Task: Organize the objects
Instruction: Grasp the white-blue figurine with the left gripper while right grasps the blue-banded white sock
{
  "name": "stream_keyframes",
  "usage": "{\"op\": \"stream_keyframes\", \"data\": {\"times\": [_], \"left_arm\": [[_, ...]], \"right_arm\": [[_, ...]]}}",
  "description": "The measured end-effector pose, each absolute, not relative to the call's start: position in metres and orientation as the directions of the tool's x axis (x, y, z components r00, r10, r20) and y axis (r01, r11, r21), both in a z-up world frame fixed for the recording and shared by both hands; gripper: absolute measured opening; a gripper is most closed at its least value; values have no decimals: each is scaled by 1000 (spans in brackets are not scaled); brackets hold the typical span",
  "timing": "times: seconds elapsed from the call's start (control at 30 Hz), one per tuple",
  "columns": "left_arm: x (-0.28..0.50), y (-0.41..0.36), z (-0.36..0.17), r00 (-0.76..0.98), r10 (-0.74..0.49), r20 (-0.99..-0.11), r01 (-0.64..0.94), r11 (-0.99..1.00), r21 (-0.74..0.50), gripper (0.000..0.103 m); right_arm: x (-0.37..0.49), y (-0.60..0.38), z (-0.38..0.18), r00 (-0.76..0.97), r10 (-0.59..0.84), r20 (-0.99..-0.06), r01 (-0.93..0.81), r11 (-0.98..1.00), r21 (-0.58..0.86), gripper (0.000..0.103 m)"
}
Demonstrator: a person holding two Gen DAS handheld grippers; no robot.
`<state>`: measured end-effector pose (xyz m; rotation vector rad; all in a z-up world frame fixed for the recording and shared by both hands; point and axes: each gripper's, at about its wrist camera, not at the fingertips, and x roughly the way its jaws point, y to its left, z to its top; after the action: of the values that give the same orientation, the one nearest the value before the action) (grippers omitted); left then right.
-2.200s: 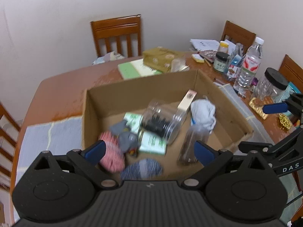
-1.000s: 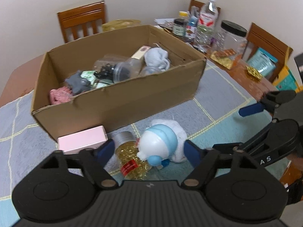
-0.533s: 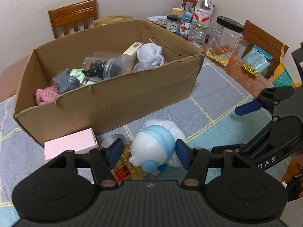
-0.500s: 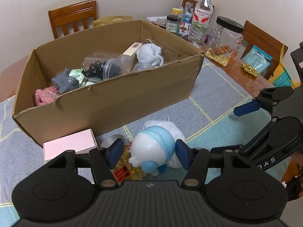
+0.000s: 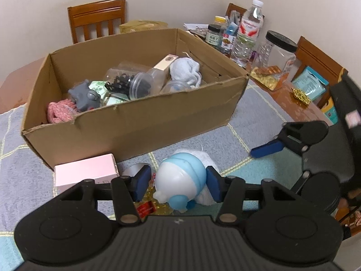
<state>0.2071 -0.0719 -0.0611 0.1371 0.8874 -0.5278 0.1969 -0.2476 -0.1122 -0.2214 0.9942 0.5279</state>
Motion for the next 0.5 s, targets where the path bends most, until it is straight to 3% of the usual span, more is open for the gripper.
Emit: {"op": "stream_keyframes", "data": {"times": [0.2,0.5], "left_arm": [[205,-64,-53,536,-354,-767,447,889,-99,52],[201,-49,-47,565,-302,-768,364,927,-96,52]], "right_arm": [[196,-230,-125,434,370,-821,-659,753,-9,103],[221,-222,-130,395,498,-772,-784,620,-1,103]]}}
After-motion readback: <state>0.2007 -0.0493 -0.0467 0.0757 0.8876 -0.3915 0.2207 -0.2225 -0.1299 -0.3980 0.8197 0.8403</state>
